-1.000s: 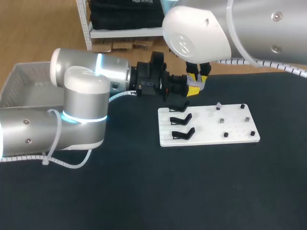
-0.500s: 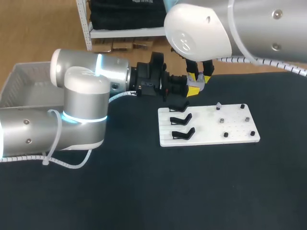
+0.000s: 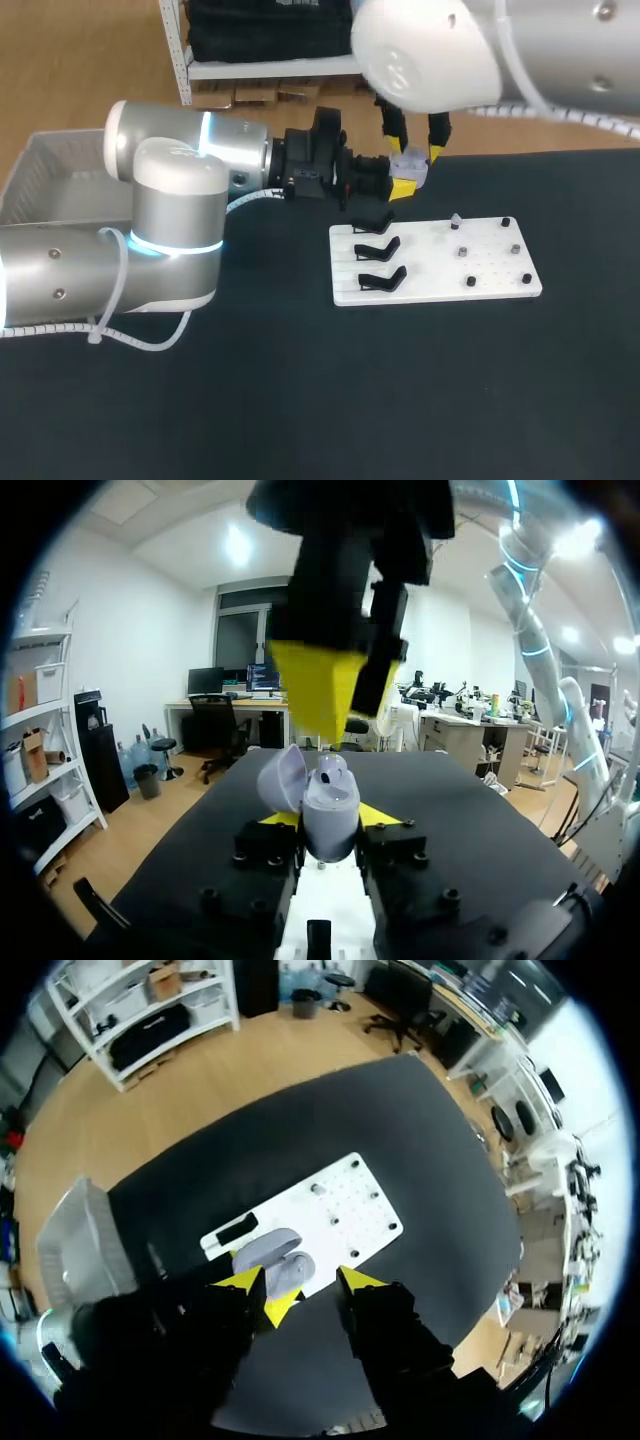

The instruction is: Pick up each earbud case from the left stands, insert the matching earbuds, close the lid, and place the case in the box.

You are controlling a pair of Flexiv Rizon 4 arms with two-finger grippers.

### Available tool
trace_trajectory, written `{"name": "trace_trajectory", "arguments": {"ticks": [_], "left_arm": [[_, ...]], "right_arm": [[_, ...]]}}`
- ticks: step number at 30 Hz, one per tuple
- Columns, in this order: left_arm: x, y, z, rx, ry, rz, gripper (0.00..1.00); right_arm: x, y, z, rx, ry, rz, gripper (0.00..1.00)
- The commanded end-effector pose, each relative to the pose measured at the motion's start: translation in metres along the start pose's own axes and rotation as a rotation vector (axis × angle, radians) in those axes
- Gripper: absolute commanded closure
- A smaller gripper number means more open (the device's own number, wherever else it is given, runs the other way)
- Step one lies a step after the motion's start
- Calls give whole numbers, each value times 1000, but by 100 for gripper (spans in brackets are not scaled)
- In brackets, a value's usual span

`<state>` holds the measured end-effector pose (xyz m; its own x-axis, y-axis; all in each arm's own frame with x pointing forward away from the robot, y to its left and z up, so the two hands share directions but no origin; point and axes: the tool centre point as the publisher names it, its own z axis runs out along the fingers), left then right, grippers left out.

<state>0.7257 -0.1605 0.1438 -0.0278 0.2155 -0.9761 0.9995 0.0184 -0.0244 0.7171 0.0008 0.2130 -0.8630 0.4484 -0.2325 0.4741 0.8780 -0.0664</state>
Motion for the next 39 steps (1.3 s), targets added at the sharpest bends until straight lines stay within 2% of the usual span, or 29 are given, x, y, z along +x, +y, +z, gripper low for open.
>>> {"name": "trace_trajectory", "arguments": {"ticks": [1, 3, 4, 5, 6, 8, 22, 37, 39], "left_arm": [[1, 0, 0, -2, -6, 3, 100], [1, 0, 0, -2, -6, 3, 100], [1, 0, 0, -2, -6, 3, 100], [1, 0, 0, -2, -6, 3, 100], [1, 0, 0, -2, -6, 3, 100], [1, 0, 0, -2, -6, 3, 100], [1, 0, 0, -2, -6, 3, 100], [1, 0, 0, -2, -6, 3, 100], [1, 0, 0, -2, -6, 3, 100]], "right_arm": [[15, -38, -17, -175, -80, -55, 34], [17, -44, -24, -226, -111, -92, 27], [18, -47, -26, -248, -127, -110, 12], [20, -49, -29, -276, -140, -129, 2], [21, -51, -30, -292, -142, -143, 0], [23, -55, -33, -319, -169, -172, 0], [23, -93, -19, -466, -174, -355, 0], [23, -93, -19, -466, -174, -355, 0], [19, -99, -3, -466, -187, -358, 0]]}}
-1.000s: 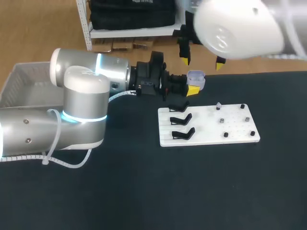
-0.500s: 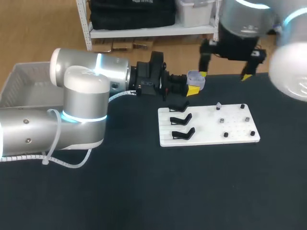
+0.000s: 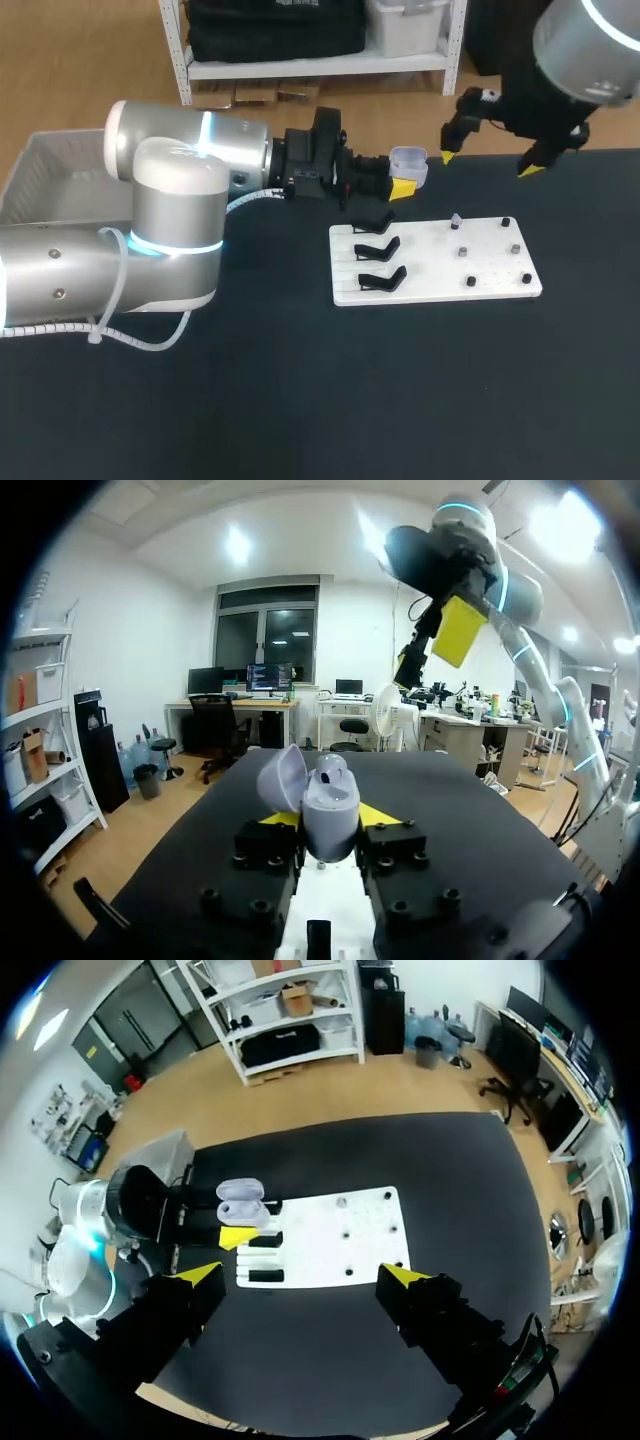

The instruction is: Pick up each earbud case from the left stands, insert the matching earbuds, close the lid, and place the case in the box.

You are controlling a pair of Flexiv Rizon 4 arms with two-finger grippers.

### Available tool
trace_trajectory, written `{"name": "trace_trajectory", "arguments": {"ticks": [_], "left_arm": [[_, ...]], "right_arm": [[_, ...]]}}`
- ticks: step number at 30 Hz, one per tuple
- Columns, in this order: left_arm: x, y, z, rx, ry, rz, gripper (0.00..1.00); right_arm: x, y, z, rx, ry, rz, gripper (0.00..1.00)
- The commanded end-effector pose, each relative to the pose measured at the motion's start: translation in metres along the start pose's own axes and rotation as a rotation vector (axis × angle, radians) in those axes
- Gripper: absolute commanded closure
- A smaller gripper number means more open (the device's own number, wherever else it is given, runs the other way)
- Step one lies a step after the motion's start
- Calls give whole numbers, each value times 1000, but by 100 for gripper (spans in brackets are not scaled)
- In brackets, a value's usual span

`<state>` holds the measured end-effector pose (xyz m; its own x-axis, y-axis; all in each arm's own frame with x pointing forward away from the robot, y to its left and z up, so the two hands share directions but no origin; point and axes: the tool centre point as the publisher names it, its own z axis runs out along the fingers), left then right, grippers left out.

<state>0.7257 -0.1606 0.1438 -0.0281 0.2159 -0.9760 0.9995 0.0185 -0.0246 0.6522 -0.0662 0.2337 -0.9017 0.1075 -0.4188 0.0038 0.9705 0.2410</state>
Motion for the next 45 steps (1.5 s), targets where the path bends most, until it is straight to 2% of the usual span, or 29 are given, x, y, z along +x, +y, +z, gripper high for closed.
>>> {"name": "trace_trajectory", "arguments": {"ticks": [1, 5, 11, 19, 29, 33, 36, 39, 45], "left_arm": [[1, 0, 0, -2, -7, 4, 100], [1, 0, 0, -2, -7, 4, 100], [1, 0, 0, -2, -7, 4, 100], [1, 0, 0, -2, -7, 4, 100], [1, 0, 0, -2, -7, 4, 100], [1, 0, 0, -2, -7, 4, 100], [1, 0, 0, -2, -7, 4, 100], [1, 0, 0, -2, -7, 4, 100], [1, 0, 0, -2, -7, 4, 100]], "right_arm": [[3, -21, 18, 4, -24, 2, 0], [-8, -43, 40, 61, -48, 7, 0], [-24, -60, 83, 127, 13, 48, 0], [-26, -59, 135, 156, 110, 142, 0], [-24, -51, 170, 146, 172, 241, 0], [-23, -54, 178, 156, 183, 265, 7], [-23, -56, 182, 162, 183, 285, 20], [-25, -56, 186, 165, 176, 291, 22], [-27, -54, 196, 178, 168, 311, 37]]}}
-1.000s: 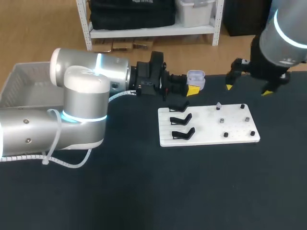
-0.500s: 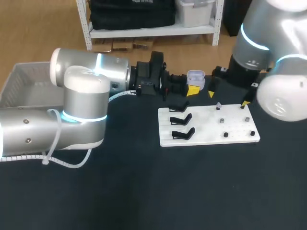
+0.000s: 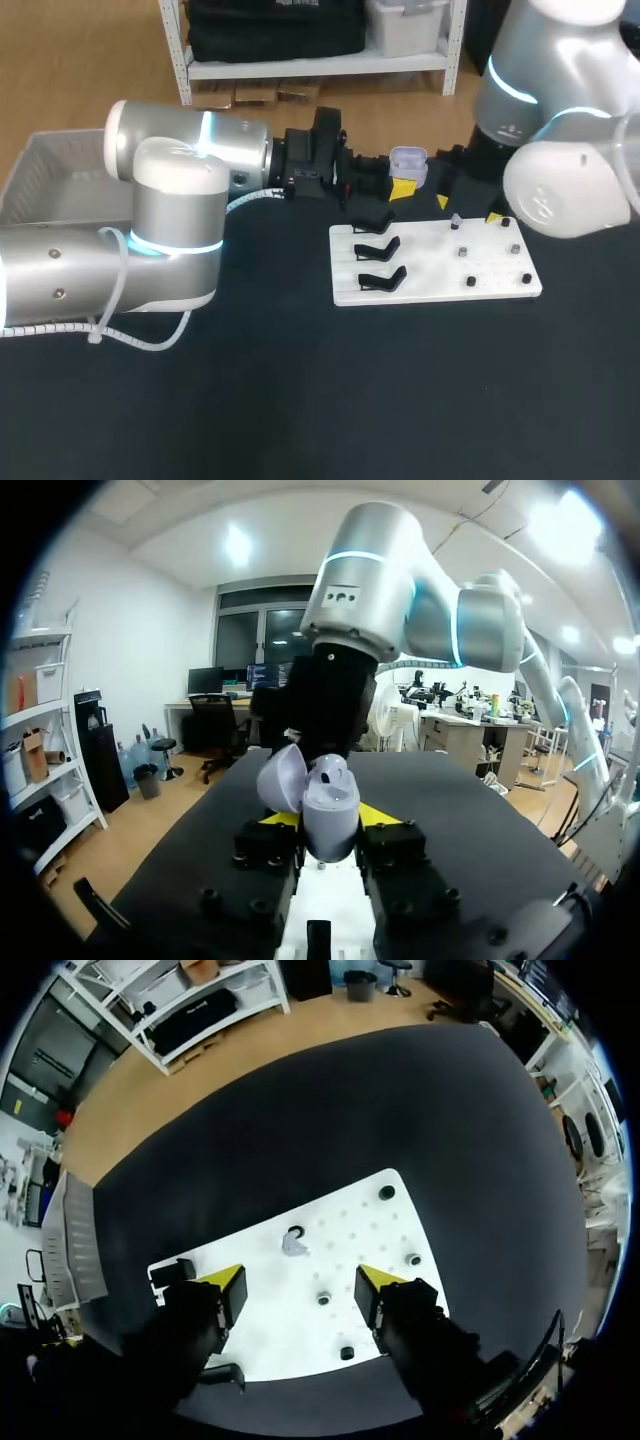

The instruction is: Pick up each earbud case from the left stands, insert the matching earbuds, close the lid, and place the case in the box.

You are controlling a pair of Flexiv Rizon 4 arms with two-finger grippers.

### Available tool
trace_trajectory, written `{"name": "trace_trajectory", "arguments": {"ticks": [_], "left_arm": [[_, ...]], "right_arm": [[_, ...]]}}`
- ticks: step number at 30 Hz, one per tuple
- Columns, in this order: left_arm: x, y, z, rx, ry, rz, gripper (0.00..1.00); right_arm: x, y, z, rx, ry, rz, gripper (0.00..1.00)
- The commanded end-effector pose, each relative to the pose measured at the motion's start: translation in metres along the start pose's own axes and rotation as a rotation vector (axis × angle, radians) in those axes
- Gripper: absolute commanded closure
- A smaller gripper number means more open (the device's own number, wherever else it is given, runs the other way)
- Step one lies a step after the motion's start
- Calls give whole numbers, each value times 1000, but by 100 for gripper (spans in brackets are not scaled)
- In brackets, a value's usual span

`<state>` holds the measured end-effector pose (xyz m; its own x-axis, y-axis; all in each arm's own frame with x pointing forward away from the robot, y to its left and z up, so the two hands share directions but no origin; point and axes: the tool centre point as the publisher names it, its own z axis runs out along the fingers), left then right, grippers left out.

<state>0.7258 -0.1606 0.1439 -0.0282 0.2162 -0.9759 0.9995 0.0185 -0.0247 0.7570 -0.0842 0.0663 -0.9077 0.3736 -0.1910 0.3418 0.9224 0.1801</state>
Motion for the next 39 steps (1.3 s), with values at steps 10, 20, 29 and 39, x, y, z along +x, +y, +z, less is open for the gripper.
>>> {"name": "trace_trajectory", "arguments": {"ticks": [10, 20, 29, 39], "left_arm": [[1, 0, 0, -2, -7, 4, 100], [1, 0, 0, -2, -7, 4, 100], [1, 0, 0, -2, -7, 4, 100], [1, 0, 0, -2, -7, 4, 100]], "right_arm": [[1, 10, 21, 21, -10, 37, 47], [-1, 9, 29, 17, -25, 51, 51], [-2, 8, 37, 13, -37, 64, 53], [-3, 6, 41, 14, -49, 63, 54]]}}
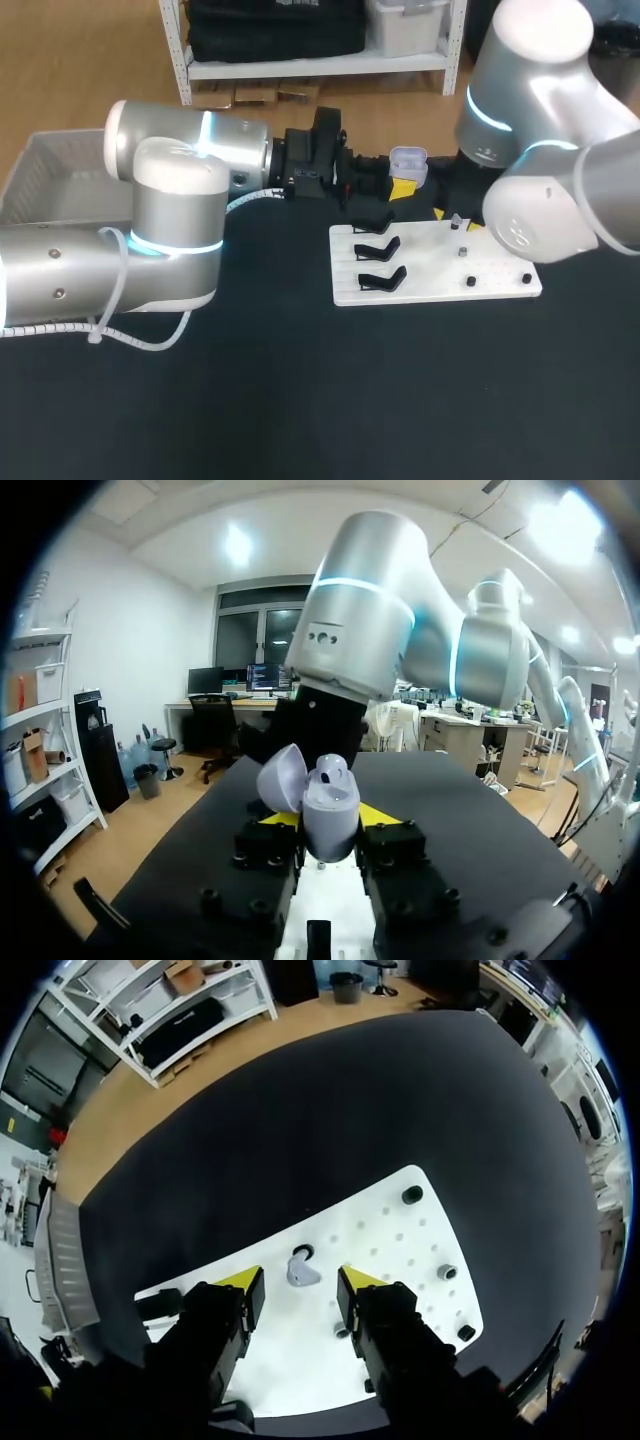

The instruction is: Pick up each earbud case from the left stands, insert the matching earbuds, close the lid, and place the case in the box.

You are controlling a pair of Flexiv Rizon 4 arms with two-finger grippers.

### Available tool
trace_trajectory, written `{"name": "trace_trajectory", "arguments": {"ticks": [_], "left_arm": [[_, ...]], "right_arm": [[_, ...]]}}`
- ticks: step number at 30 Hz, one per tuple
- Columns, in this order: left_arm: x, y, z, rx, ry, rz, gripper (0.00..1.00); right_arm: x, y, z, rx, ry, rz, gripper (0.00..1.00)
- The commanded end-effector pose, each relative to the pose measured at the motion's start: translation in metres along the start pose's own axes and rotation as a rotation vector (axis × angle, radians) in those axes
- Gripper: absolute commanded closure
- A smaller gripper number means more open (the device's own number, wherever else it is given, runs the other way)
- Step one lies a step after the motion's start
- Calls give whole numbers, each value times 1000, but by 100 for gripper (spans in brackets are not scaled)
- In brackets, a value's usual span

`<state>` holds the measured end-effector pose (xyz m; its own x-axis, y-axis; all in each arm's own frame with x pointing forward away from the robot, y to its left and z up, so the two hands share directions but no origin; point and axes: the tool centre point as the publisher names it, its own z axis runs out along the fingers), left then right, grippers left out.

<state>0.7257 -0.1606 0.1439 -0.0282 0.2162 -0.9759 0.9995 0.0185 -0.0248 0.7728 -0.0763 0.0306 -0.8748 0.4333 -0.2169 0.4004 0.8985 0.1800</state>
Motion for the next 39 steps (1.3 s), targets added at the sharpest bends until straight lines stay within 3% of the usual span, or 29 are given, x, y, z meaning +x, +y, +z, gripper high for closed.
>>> {"name": "trace_trajectory", "arguments": {"ticks": [1, 19, 30, 32, 39], "left_arm": [[1, 0, 0, -2, -7, 4, 100], [1, 0, 0, -2, -7, 4, 100], [1, 0, 0, -2, -7, 4, 100], [1, 0, 0, -2, -7, 4, 100], [1, 0, 0, -2, -7, 4, 100]], "right_arm": [[1, 0, 3, 1, -12, -1, 54], [-4, 1, 7, 0, -6, 7, 69], [-3, -2, 9, 6, 3, 26, 91], [-3, -3, 10, 8, 5, 29, 100], [-4, -6, 5, 10, 10, 40, 100]]}}
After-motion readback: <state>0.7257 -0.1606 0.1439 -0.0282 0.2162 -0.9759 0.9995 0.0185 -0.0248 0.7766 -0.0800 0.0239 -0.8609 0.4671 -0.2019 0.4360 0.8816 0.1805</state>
